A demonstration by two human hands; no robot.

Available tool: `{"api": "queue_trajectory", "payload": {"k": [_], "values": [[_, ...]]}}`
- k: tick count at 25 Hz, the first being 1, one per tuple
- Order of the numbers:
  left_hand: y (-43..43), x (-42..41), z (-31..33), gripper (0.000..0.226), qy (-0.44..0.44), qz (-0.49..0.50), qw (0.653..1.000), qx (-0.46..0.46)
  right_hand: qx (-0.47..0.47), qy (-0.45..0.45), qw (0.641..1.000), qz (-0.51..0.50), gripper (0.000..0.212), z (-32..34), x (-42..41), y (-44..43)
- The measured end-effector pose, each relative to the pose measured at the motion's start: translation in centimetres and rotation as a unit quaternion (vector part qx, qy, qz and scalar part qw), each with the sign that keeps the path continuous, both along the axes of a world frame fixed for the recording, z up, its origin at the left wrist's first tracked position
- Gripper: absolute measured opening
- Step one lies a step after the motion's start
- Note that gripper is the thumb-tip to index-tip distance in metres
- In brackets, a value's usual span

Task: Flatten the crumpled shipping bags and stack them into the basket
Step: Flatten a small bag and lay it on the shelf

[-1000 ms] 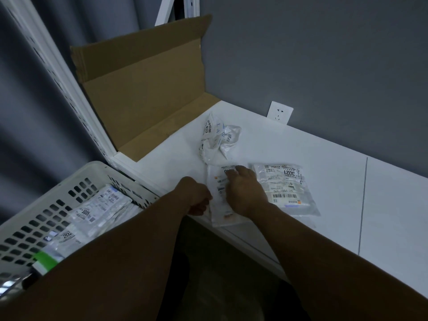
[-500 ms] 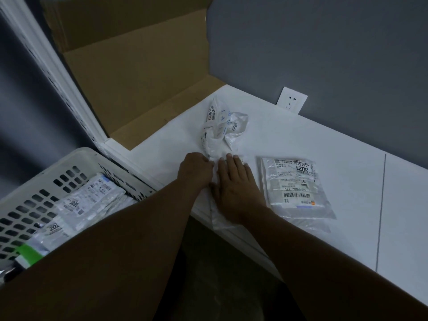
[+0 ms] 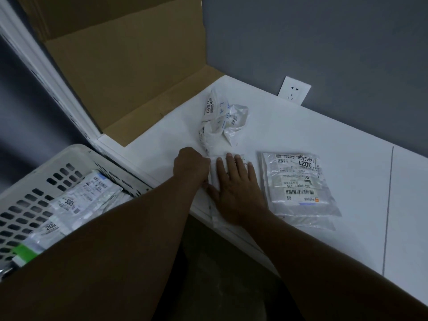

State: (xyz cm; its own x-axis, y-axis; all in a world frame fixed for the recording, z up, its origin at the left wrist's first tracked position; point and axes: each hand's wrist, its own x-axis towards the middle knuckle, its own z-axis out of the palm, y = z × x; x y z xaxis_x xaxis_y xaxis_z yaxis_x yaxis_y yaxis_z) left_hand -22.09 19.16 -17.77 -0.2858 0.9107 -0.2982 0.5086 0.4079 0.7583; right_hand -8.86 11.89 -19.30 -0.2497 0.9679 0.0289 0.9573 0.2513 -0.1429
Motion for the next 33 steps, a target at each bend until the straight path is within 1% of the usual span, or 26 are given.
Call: {"api": "queue_trajectory", "payload": {"k": [3,7,12,17,20,21,23,25,27,29,31,33], "values": [[0.0,-0.3,-0.4,0.024,0.002,-0.013,1.000,-0.004,0.008,-0.001,1.000,0.002,0.085,-0.6,0.1,0.0],[0.3,-0.3,-0.8,0.029,0.017,-0.014,1.000,-0.014,0.001,-0.002,1.000,0.008,0.092,-0.7,0.1,0.1],[0.0,0.1,-0.4,0.028,0.030,-0.028,0.999,-0.018,-0.015,-0.017,1.000,0.005,0.083,-0.9,0.4,0.1],[-0.5,0.3,0.1,0.032,0.014,-0.040,0.999,-0.021,-0.017,-0.025,1.000,0.006,0.086,-0.6,0.4,0.1],[-1.1,0.2,0.7,0.031,-0.007,-0.056,0.998,-0.037,-0.048,-0.034,0.998,0.009,0.095,0.2,0.4,0.0],[-1.3,0.3,0.9,0.031,-0.021,-0.053,0.997,-0.043,-0.064,-0.042,0.997,0.010,0.095,0.6,0.4,0.0],[-1.5,0.0,1.6,0.027,-0.050,-0.046,0.997,-0.046,-0.073,-0.062,0.995,0.013,0.087,2.2,0.1,0.4],[-1.6,-0.3,1.8,0.020,-0.088,-0.044,0.994,-0.047,-0.056,-0.065,0.996,0.004,0.079,4.4,-0.1,1.4],[-1.6,-0.4,1.5,0.026,-0.127,-0.035,0.990,-0.047,-0.036,-0.039,0.998,-0.029,0.068,6.5,0.2,3.3],[-1.4,-0.3,1.6,0.030,-0.145,-0.014,0.989,-0.040,-0.047,-0.007,0.997,-0.064,0.058,7.9,0.5,5.5],[-1.4,-0.4,2.4,0.020,-0.120,-0.004,0.993,-0.020,-0.106,0.021,0.991,-0.080,0.054,8.1,0.7,7.4],[-1.7,-0.5,3.7,0.011,-0.083,-0.004,0.996,0.016,-0.160,0.048,0.982,-0.088,0.055,7.7,0.7,8.5]]}}
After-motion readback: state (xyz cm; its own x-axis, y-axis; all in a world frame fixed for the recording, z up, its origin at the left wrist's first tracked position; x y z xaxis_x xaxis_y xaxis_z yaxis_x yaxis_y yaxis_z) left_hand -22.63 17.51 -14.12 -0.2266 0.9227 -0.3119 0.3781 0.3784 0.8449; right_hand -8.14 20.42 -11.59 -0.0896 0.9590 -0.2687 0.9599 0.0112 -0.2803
